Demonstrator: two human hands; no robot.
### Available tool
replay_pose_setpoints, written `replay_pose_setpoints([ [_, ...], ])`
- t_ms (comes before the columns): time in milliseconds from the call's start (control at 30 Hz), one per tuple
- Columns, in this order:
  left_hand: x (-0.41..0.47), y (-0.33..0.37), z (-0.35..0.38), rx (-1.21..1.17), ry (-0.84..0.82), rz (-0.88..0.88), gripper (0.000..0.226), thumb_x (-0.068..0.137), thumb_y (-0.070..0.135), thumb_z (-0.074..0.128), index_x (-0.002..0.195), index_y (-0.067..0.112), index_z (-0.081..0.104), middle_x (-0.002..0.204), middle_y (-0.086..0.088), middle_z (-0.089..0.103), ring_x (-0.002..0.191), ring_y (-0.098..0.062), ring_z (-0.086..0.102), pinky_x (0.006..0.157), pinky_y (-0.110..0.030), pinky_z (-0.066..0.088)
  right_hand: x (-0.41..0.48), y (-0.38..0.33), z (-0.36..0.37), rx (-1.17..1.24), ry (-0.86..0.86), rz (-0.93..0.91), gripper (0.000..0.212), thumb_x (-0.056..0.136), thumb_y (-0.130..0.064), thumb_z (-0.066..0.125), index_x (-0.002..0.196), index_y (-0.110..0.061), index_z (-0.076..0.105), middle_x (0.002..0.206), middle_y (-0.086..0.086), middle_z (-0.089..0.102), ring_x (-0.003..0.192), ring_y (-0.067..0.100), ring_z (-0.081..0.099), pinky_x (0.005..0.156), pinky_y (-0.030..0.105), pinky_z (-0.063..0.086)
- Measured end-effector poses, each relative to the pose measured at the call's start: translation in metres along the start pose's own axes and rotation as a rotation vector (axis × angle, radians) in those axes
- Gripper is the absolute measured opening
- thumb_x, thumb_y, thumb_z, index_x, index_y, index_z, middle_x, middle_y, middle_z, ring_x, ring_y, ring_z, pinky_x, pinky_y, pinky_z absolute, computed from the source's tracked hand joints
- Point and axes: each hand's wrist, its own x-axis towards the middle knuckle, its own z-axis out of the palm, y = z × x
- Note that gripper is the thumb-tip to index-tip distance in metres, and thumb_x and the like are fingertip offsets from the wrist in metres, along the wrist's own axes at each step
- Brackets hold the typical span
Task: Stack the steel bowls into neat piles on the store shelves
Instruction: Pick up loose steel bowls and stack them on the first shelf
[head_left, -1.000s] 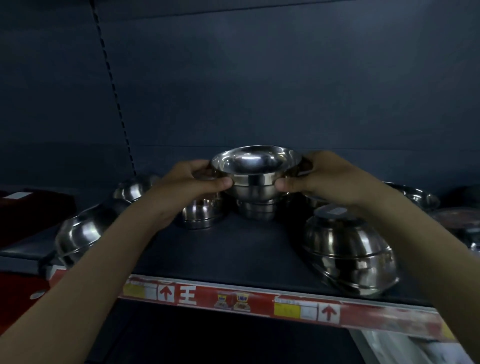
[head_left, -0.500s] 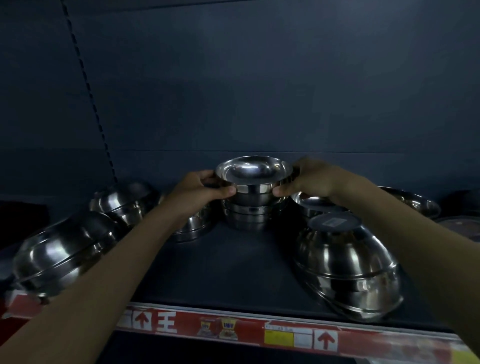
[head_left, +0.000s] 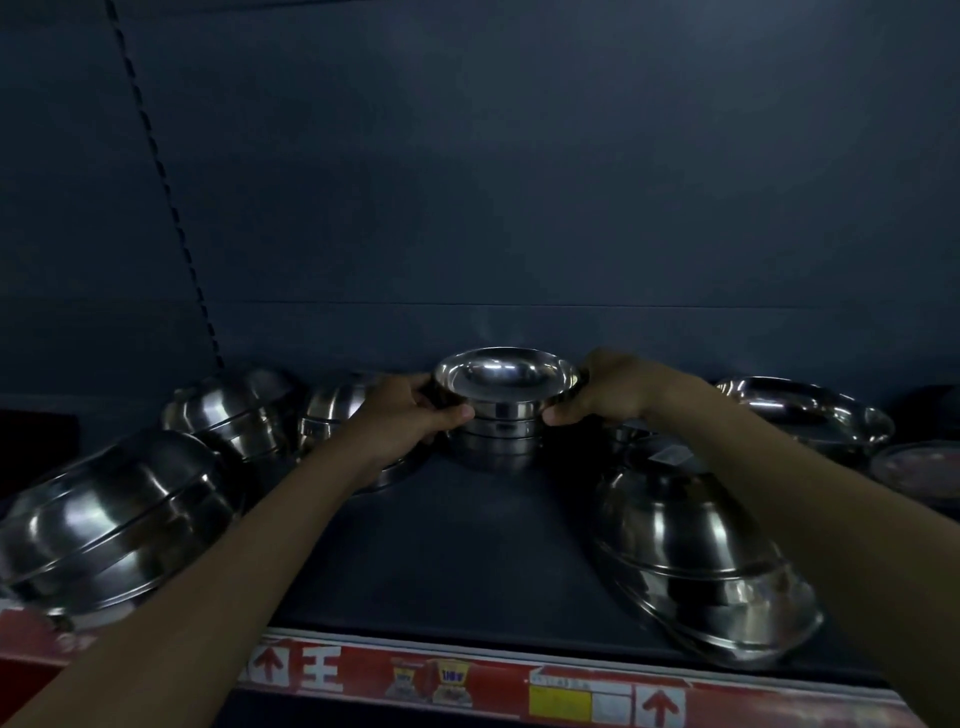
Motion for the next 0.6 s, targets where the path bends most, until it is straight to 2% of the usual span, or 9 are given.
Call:
replay_pose_setpoints([
  [133,-0.005,0.003,0.001,-0.016,-0.016,0.001,0.024,0.084,0.016,0.076,0.106,0.010,0.069,0.058,0.006,0.057,0.045,0.000,0.051,0.049,-0.012,0.042,-0.003,-0.005,0.000,-0.038,-0.002,0.007,0.019,0.078,-0.023,0.082,0.088,-0.018,0.067,0.074,-0.006,0.059,0.083,0.016,0.057,0.063,0.022,0.043],
  [233,-0.013,0.008,0.002,-0.030,-0.029,-0.025,0.026,0.085,0.015,0.075,0.109,0.010,0.067,0.064,0.001,0.060,0.051,-0.005,0.052,0.049,-0.016,0.043,-0.021,-0.014,-0.003,0.035,-0.002,0.061,0.021,0.080,-0.026,0.080,0.082,-0.016,0.062,0.071,-0.009,0.063,0.084,0.017,0.056,0.065,0.018,0.045],
  [267,-0.017,0.010,0.002,-0.032,-0.016,-0.022,0.025,0.084,0.015,0.076,0.107,0.015,0.066,0.066,0.001,0.061,0.053,-0.007,0.053,0.051,-0.019,0.044,-0.031,-0.018,-0.006,0.064,0.041,0.065,0.024,0.082,-0.028,0.079,0.088,-0.015,0.061,0.074,-0.010,0.064,0.083,0.016,0.056,0.066,0.016,0.045],
  [333,-0.030,0.013,0.005,-0.028,0.052,0.013,0.026,0.084,0.018,0.076,0.102,0.030,0.061,0.071,0.000,0.062,0.059,-0.009,0.056,0.059,-0.024,0.046,-0.056,-0.025,-0.013,0.164,0.184,-0.010,0.030,0.084,-0.029,0.076,0.107,-0.023,0.058,0.092,-0.008,0.064,0.087,0.011,0.059,0.075,0.019,0.046],
  [367,-0.039,0.015,0.008,-0.023,0.087,0.040,0.029,0.084,0.021,0.076,0.103,0.034,0.058,0.075,-0.001,0.063,0.064,-0.010,0.058,0.064,-0.027,0.048,-0.071,-0.026,-0.015,0.227,0.265,-0.060,0.029,0.086,-0.028,0.075,0.108,-0.029,0.057,0.098,-0.008,0.064,0.089,0.007,0.062,0.079,0.020,0.050],
  [467,-0.070,0.022,0.030,-0.032,0.097,0.131,0.039,0.080,0.040,0.071,0.116,0.033,0.058,0.082,0.000,0.066,0.074,-0.015,0.063,0.075,-0.033,0.050,-0.113,-0.011,-0.011,0.254,0.554,-0.156,0.031,0.088,-0.032,0.070,0.117,-0.024,0.064,0.113,-0.001,0.067,0.103,0.013,0.065,0.093,0.032,0.052],
  [567,-0.094,0.028,0.063,-0.051,-0.001,0.164,0.039,0.087,0.041,0.068,0.123,0.030,0.059,0.090,0.006,0.065,0.084,-0.005,0.063,0.077,-0.024,0.049,-0.149,0.018,0.010,0.200,0.825,-0.201,0.010,0.090,-0.029,0.067,0.101,-0.028,0.065,0.106,-0.001,0.066,0.099,0.012,0.063,0.087,0.023,0.047],
  [600,-0.100,0.029,0.074,-0.037,-0.045,0.165,0.038,0.090,0.040,0.066,0.126,0.032,0.057,0.096,0.008,0.064,0.089,-0.001,0.061,0.078,-0.020,0.046,-0.158,0.027,0.018,0.185,0.878,-0.190,0.010,0.091,-0.028,0.066,0.099,-0.032,0.063,0.105,-0.002,0.063,0.099,0.012,0.061,0.086,0.017,0.044],
])
